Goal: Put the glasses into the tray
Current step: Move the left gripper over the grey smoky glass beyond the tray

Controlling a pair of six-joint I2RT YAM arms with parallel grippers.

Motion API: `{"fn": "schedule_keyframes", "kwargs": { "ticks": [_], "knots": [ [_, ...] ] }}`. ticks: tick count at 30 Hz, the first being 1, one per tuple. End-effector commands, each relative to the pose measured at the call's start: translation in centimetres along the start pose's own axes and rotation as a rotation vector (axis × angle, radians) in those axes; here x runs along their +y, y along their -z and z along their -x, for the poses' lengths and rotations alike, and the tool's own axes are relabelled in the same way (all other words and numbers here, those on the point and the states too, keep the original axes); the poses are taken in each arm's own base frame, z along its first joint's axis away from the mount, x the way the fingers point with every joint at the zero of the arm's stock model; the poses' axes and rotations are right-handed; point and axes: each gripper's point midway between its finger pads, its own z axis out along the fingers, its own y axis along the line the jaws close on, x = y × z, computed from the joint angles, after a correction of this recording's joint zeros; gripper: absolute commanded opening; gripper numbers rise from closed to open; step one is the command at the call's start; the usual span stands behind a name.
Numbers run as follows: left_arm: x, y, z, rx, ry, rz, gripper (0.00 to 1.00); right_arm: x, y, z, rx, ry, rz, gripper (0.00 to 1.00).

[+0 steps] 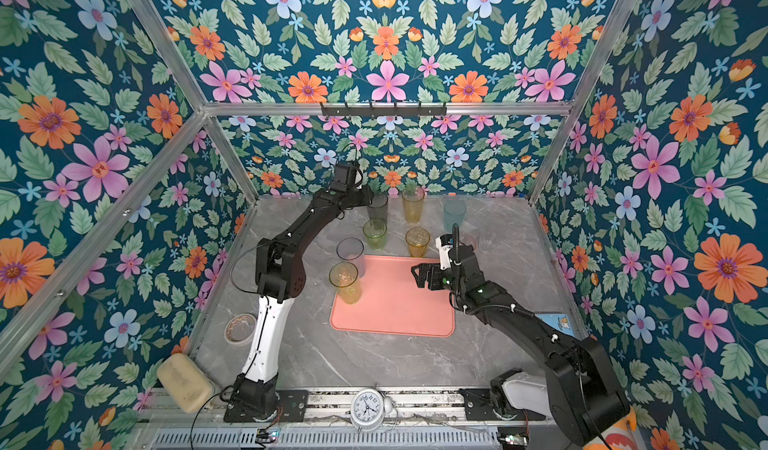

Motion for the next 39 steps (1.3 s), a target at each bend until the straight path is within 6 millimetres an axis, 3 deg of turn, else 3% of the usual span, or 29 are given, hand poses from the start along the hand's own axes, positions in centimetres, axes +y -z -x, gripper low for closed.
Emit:
{"fn": "schedule_keyframes", "kwargs": {
  "ticks": [1, 21, 31, 39],
  "knots": [
    [-0.1, 0.1, -0.2, 0.012, -0.016, 0.002, 0.32, 0.2, 0.1, 0.5, -0.018, -0.002, 0.004, 0.98],
    [0.6, 0.9, -0.2, 0.023, -0.047, 0.05, 0.09, 0.2, 0.0, 0.5, -0.013, -0.003, 0.004, 0.98],
    [0.7, 0.8, -0.3, 0.026, -0.042, 0.053, 0.05, 0.2, 0.0, 0.4, -0.007, -0.004, 0.003, 0.98],
    [0.9, 2.5, 0.6, 0.013, -0.038, 0.062, 0.02, 0.1, -0.1, 0.3, -0.002, -0.005, 0.001, 0.98]
  ]
}}
